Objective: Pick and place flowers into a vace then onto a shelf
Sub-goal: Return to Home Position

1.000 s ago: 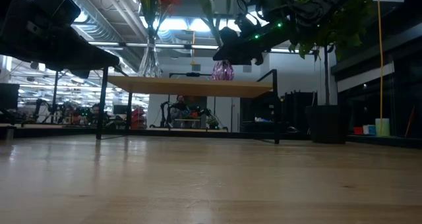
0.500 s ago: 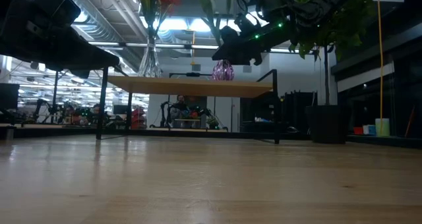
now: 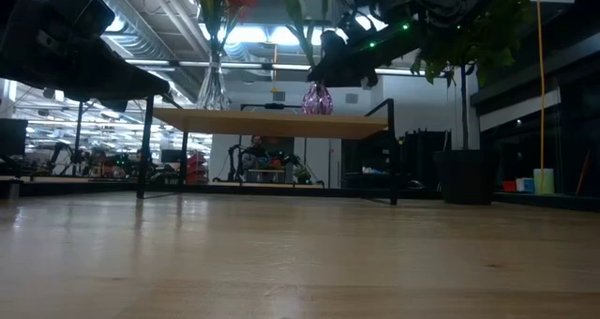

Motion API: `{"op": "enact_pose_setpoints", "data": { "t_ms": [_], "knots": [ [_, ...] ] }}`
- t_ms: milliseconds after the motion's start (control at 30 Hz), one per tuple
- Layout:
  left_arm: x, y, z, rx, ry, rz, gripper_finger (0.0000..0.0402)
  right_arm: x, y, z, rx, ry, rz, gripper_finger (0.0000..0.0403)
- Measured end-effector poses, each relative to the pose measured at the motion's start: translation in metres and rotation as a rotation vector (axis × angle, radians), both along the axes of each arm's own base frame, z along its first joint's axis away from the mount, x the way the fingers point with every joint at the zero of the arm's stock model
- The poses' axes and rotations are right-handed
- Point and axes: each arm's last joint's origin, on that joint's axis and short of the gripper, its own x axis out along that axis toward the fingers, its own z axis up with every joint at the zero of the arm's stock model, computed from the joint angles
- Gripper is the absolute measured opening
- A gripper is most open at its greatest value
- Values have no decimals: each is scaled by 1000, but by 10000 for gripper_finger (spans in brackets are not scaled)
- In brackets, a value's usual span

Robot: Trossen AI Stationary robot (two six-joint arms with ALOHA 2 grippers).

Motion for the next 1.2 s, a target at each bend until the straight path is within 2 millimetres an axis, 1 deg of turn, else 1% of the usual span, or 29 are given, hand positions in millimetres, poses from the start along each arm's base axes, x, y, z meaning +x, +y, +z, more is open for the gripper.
{"op": "enact_pose_setpoints", "data": {
  "t_ms": [300,400,600,767,1000,1100,1200],
  "knots": [
    [0,0,0,0,0,-1,6,0,0,-2,9,17,6,259],
    [0,0,0,0,0,-1,6,0,1,-2,15,13,33,259],
    [0,0,0,0,1,-1,6,-5,3,4,20,24,38,259],
    [0,0,0,0,0,-1,6,-13,7,13,27,44,38,259],
    [0,0,0,0,0,-1,6,-29,14,19,65,125,38,259],
    [0,0,0,0,0,-1,6,-38,23,26,90,153,49,259],
    [0,0,0,0,0,-1,6,-50,36,38,98,161,72,259]
  ]
}}
